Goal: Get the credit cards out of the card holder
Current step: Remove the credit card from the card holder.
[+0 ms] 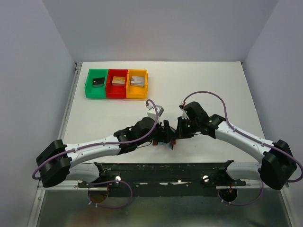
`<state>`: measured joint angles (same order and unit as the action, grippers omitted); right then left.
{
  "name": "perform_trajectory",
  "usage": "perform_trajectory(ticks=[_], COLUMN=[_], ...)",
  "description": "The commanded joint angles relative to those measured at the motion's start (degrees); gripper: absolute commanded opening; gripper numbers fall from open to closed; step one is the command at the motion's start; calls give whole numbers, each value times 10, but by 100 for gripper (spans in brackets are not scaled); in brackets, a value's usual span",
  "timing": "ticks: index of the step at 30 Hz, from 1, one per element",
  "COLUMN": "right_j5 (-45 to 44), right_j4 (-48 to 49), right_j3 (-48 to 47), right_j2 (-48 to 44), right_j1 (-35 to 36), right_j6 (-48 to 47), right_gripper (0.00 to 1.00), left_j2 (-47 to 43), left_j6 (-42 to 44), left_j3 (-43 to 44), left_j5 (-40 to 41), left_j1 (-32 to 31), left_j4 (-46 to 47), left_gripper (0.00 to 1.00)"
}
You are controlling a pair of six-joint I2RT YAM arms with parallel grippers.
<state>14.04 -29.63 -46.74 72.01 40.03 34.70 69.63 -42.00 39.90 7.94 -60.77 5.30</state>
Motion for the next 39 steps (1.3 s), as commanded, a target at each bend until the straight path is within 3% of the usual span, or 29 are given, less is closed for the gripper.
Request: perform_trajectory(ticks=[1,16,27,39], right_j5=[19,42,41,27], right_j4=[-4,4,1,2], right_j3=[-21,-21,-13,1], right_j2=[-20,-38,-53,-64], right_j1=[0,0,1,0], right_j6=[13,19,12,5], right_gripper=[0,0,0,0], left_j2=[23,57,81,63], left_j6=[9,10,12,-4], left_j3=[14,24,49,31], left_j5=[-26,-5,49,95], left_j1=[-3,-8,-12,-12], left_j4=[10,-23,-103,-138], left_gripper=[76,72,46,38])
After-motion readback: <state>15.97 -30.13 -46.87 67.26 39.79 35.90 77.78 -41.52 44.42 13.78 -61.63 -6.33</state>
